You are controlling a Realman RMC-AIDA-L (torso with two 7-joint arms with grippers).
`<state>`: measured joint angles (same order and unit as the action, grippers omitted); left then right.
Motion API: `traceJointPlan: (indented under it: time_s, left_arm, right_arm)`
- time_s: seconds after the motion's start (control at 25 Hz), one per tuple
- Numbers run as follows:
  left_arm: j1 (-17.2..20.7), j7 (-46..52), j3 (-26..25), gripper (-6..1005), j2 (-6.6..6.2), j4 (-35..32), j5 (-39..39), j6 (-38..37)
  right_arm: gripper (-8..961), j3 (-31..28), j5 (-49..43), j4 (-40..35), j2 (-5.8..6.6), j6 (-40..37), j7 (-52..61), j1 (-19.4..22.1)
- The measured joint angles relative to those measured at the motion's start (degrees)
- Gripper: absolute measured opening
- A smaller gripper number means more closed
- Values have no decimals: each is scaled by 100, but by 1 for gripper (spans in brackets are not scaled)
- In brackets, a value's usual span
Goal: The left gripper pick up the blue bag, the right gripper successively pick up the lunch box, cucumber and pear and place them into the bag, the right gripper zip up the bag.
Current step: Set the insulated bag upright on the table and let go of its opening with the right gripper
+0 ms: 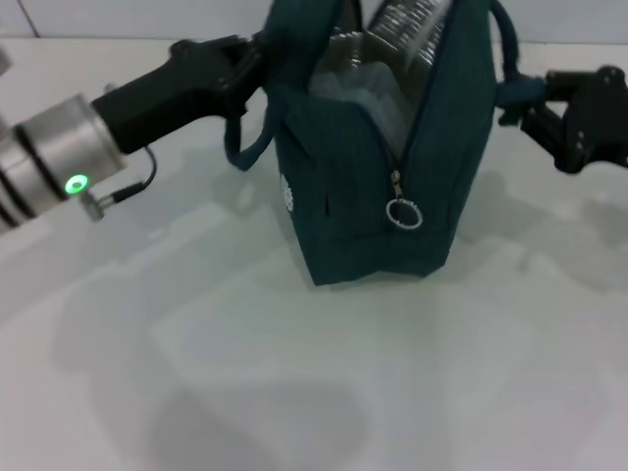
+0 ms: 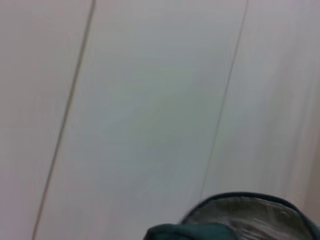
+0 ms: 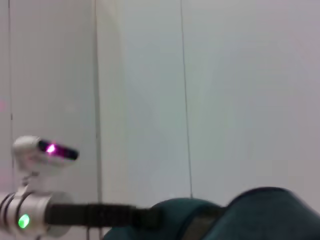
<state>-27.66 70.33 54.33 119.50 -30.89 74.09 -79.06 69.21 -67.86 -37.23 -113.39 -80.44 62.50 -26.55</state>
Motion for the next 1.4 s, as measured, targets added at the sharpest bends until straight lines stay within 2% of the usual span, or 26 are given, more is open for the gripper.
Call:
traceJointPlan:
  time_s: [0.24, 0.56, 0.64, 0.84, 1.16, 1.36, 1.4]
  left_arm:
    - [289, -1072, 3, 97, 13, 743, -373, -603]
    - [647, -1999, 43, 98, 11, 979, -375, -1188]
    - [710, -2310, 43, 162, 24, 1069, -414, -1292]
    - [634, -2622, 33, 224, 36, 1372, -578, -1294]
    - [587, -2590, 159, 270, 21, 1369, -519, -1272]
    - [552, -2647, 146, 272, 40, 1436, -692, -1269]
    - [540, -2649, 146, 315, 40, 1451, -713, -1268]
  right_arm:
    - [68, 41, -25, 276, 36, -14, 86, -358]
    - [67, 60, -265, 310, -160, -157, 137, -366]
    - [66, 62, -294, 306, -178, -180, 138, -343]
    - [67, 38, -271, 313, -185, -190, 139, -337]
    - [71, 263, -428, 292, -168, -291, 117, -292]
    - [239, 244, -469, 251, -177, -308, 89, -141]
    - [265, 240, -469, 247, -175, -319, 87, -113]
